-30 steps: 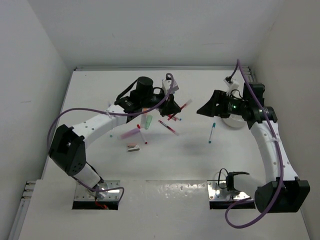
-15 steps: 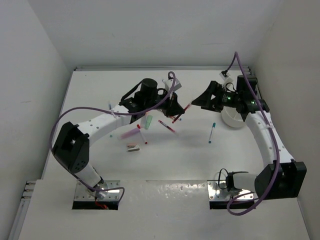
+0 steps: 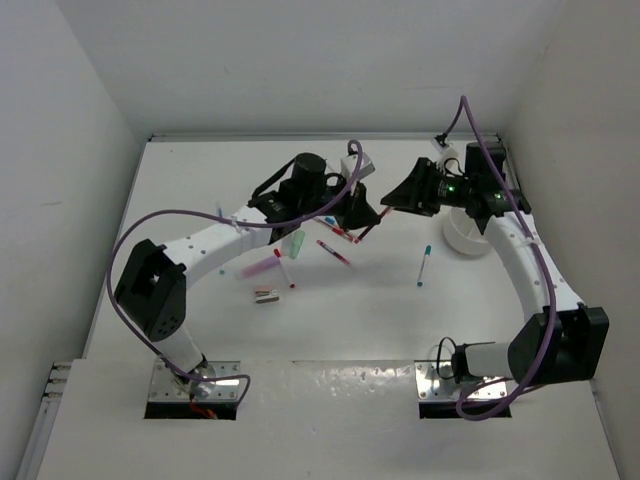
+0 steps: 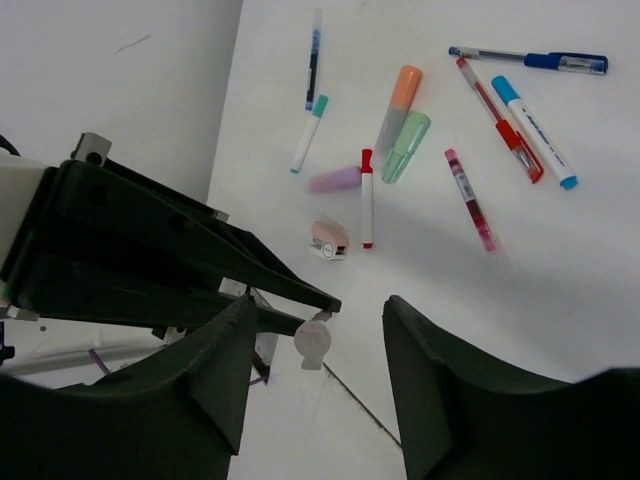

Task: Sort the stationery into containers
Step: Pick up the pen from the center of the board, then place the pen in the storage box.

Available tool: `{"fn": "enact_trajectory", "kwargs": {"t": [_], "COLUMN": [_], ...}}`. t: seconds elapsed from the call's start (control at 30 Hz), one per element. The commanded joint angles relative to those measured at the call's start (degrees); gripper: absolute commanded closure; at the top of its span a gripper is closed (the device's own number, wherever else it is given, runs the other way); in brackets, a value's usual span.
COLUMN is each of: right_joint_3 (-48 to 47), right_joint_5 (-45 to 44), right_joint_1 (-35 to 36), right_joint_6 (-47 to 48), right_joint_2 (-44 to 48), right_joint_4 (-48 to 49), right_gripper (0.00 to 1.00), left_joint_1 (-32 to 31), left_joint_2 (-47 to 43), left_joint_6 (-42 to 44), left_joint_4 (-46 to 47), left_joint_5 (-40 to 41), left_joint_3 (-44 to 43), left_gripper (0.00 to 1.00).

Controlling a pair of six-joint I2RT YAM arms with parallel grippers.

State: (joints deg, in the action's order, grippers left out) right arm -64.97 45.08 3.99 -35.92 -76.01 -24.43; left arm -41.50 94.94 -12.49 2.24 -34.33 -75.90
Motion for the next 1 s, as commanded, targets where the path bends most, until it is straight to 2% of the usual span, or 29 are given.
{"fn": "enact_trajectory", "kwargs": {"t": [0.0, 0.17, 0.2, 0.23, 0.3, 0.33, 0.37, 0.4, 0.43, 0.53, 0.57, 0.6, 0.67, 0.7, 0.77, 0.8, 0.97], "right_joint_3": [-0.77, -1.3, -1.47, -1.91, -2.35, -3.05, -3.49, -4.02, -4.98, -7.18, -7.71, -9.02, -10.17, -10.7, -10.44, -10.27, -12.46], "right_joint_5": [-0.08, -1.48, -1.66, -2.1, -2.98, -3.59, -4.99, -5.96, -7.97, -11.75, -15.42, -17.46, -23.86, -25.38, -28.89, -29.43, -31.28], "right_joint_1": [0.84, 1.29, 1.37, 1.37, 1.29, 1.28, 1.28, 1.28, 0.94, -2.65, -3.71, -7.81, -11.35, -15.37, -19.09, -22.67, -27.8], "right_joint_6": [0.5, 2.17, 2.43, 3.13, 3.93, 5.58, 6.82, 8.22, 11.8, 18.75, 20.44, 23.76, 26.94, 29.48, 31.95, 32.31, 33.37], "right_joint_2": [0.07, -0.37, -0.54, -0.46, -0.37, -0.02, 0.16, 0.51, 1.29, 3.31, 3.67, 3.93, 4.02, 3.85, 3.76, 3.59, -0.36], "right_joint_4": [1.93, 1.66, 1.31, 1.14, 0.08, -0.44, -2.19, -3.34, -4.57, -10.27, -11.16, -11.95, -12.84, -12.58, -10.13, -8.81, -4.76], "right_gripper": [0.49, 0.69, 0.8, 0.86, 1.0, 1.0, 1.0, 1.0, 1.0, 1.0, 1.0, 1.0, 1.0, 1.0, 1.0, 1.0, 1.0], "left_joint_1": [-0.69, -1.39, -1.31, -1.39, -1.4, -1.4, -1.22, -0.96, -0.17, 2.89, 3.78, 5.53, 6.95, 8.0, 8.88, 9.5, 9.85], "left_joint_2": [0.69, 1.39, 1.31, 1.3, 1.22, 1.13, 0.95, 0.52, 0.25, -1.33, -2.38, -2.82, -3.26, -3.35, -3.88, -4.23, -6.34], "left_joint_6": [-0.78, -0.87, -0.78, -0.78, -0.43, -0.17, -0.08, 0.27, 0.45, 1.76, 1.86, 1.86, 3.95, 4.14, 5.54, 5.81, 6.78], "left_joint_4": [1.98, 2.16, 2.15, 2.15, 1.98, 1.72, 0.84, 0.23, -0.91, -4.5, -4.96, -6.79, -9.08, -11.44, -12.61, -12.61, -9.37], "left_joint_5": [0.66, 0.58, 0.58, 0.58, 0.84, 1.01, 2.15, 2.77, 3.64, 5.76, 6.63, 9.25, 10.41, 12.07, 12.09, 12.18, 12.79], "left_joint_3": [-2.94, -3.55, -3.55, -3.55, -3.38, -3.38, -3.47, -3.47, -3.38, -2.77, -2.5, -2.33, -2.5, -2.94, -2.42, -1.89, 3.03], "left_gripper": [1.0, 1.0, 1.0, 0.99, 0.71, 0.59, 0.4, 0.34, 0.22, 0.19, 0.19, 0.0, 0.0, 0.0, 0.0, 0.0, 0.0]}}
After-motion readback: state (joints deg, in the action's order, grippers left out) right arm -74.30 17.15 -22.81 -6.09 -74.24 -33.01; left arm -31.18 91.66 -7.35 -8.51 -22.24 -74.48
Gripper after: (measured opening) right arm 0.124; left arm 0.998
